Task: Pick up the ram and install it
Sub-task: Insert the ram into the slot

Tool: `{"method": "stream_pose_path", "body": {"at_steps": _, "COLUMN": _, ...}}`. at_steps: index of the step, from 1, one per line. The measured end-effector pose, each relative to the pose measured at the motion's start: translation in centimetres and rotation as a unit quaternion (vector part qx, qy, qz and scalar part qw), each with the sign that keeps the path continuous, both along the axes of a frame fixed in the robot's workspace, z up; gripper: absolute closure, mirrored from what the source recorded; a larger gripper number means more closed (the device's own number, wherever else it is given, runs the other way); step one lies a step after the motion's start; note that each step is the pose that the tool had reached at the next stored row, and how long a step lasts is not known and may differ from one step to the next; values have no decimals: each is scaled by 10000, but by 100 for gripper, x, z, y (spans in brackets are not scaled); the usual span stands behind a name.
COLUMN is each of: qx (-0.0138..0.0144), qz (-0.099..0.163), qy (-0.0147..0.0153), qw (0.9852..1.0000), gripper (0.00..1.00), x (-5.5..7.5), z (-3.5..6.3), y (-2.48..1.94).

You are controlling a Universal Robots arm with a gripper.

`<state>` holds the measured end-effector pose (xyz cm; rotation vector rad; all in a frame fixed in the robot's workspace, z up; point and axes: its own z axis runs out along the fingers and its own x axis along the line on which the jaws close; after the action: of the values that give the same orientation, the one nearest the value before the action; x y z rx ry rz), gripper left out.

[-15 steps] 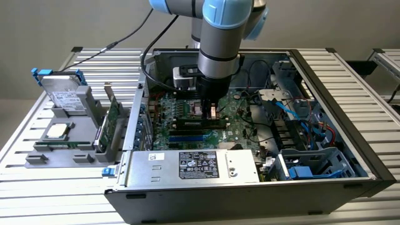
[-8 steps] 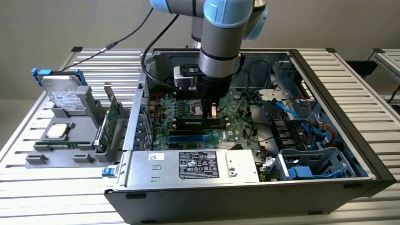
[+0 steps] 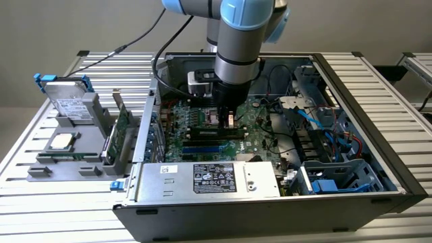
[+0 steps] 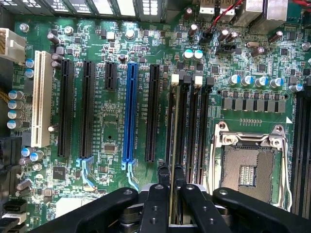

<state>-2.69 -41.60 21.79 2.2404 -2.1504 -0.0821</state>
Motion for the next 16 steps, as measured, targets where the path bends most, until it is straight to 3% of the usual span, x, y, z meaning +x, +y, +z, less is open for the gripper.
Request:
{"method": "stream_pose_path", "body": {"at_steps": 8, "qx": -5, "qz": 0, "qy": 53, "qw": 10000, "gripper": 85, "x": -1, "z": 12, "y": 0}}
{"method": "stream_pose_path", "body": {"at_steps": 16, "qx": -9, "qz": 0, "qy": 63, "qw": 10000, "gripper": 85, "x": 0, "z": 114, "y": 0}}
